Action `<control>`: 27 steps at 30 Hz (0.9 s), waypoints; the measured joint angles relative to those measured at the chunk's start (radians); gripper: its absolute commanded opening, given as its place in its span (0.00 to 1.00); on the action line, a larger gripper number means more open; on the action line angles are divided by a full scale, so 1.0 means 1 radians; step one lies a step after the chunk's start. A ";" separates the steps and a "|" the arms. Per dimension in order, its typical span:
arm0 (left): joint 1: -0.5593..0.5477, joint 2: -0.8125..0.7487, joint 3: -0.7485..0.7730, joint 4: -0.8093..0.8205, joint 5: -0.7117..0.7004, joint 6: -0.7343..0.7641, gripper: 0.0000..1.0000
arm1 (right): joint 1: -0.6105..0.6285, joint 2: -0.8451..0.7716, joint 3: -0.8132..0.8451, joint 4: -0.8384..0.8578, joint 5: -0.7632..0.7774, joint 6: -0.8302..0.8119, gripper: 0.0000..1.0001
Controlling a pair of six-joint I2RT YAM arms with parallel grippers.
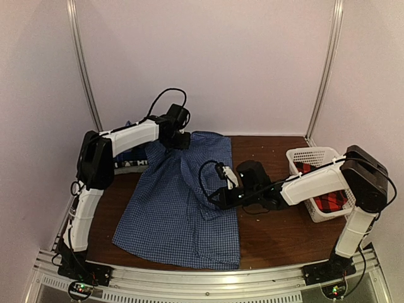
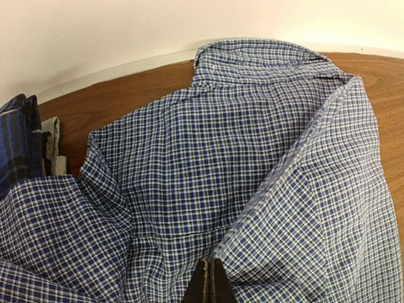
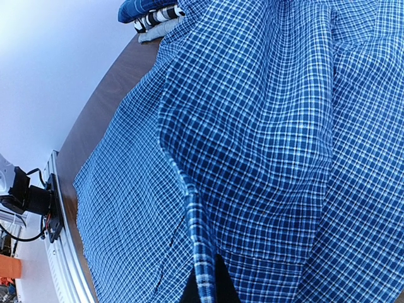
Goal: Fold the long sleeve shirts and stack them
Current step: Adjust the sleeve of the 1/3-folded shirt.
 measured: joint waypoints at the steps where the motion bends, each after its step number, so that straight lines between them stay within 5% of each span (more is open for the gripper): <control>1: 0.006 0.000 0.000 0.002 0.002 0.000 0.00 | -0.002 -0.001 0.003 -0.003 0.002 0.000 0.00; 7: 0.047 0.008 0.024 0.000 0.046 0.003 0.02 | -0.020 -0.009 0.065 -0.029 0.007 0.004 0.00; 19: 0.061 0.084 0.136 0.002 0.186 0.032 0.69 | -0.138 -0.008 0.186 -0.074 0.028 0.158 0.00; 27: 0.072 0.066 0.115 0.002 0.227 0.028 0.76 | -0.211 -0.102 0.014 -0.155 0.164 0.274 0.00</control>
